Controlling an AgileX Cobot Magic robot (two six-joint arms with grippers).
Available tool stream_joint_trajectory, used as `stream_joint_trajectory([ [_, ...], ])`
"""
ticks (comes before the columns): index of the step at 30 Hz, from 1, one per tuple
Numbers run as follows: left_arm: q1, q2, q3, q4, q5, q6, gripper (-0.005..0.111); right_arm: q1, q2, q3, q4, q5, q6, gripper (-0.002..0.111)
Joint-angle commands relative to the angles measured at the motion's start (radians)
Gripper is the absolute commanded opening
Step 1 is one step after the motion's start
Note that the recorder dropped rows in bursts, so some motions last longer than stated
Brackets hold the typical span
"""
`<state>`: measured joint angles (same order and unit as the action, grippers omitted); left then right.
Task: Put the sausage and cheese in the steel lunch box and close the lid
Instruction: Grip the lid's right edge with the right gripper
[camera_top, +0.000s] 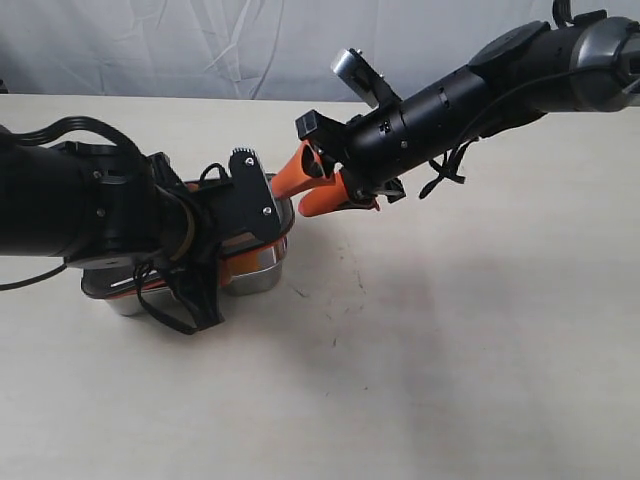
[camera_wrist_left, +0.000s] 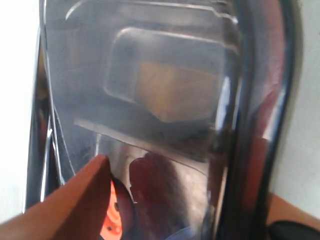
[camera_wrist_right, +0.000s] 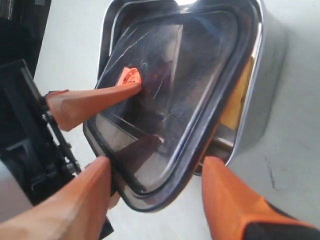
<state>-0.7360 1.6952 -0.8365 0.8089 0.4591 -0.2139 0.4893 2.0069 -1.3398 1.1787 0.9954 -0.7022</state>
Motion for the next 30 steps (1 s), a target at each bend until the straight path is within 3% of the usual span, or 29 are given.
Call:
stream_joint_trajectory([
  [1, -0.005, 0.037, 0.027, -0.075, 0.057, -0.012, 0.059, 0.001, 0.013, 0.001, 0.001, -0.012, 0.009, 0.053],
  [21, -0.005, 0.037, 0.027, -0.075, 0.052, -0.014, 0.059, 0.002, 0.073, 0.001, 0.112, 0.051, -0.007, 0.053],
  [30, -0.005, 0.037, 0.027, -0.075, 0.044, -0.017, 0.059, 0.077, 0.074, 0.001, 0.113, 0.037, -0.025, 0.053],
])
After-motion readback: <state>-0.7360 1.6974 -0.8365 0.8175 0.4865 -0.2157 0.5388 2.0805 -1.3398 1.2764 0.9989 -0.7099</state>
